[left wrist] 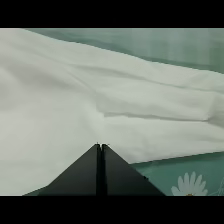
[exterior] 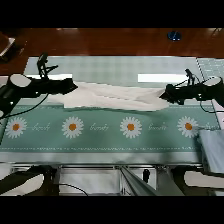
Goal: Fold the shirts.
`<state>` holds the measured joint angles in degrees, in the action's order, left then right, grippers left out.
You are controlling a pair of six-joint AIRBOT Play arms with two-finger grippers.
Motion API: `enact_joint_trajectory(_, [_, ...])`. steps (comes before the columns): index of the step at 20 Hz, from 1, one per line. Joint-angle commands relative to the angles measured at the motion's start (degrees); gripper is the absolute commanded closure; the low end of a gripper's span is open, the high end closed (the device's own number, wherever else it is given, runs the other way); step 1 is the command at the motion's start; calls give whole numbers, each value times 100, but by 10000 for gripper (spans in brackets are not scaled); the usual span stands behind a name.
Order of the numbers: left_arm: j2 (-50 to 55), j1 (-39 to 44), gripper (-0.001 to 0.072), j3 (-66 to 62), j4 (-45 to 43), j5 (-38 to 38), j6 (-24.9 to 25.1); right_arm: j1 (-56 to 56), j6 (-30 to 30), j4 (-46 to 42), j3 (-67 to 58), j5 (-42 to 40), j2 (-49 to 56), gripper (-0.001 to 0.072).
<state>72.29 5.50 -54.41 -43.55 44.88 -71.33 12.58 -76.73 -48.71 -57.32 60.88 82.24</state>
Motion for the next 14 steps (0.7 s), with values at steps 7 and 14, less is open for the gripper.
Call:
enact_joint_trajectory(7, [1764, 2505, 694, -1665, 72, 17, -444, -61, -968, -1123, 1252, 951, -4293, 687])
enact_joint_trajectory(14, [3311, 4013, 694, -3167, 122, 881, -1147, -61, -1335, -852, 1270, 1357, -5689, 687])
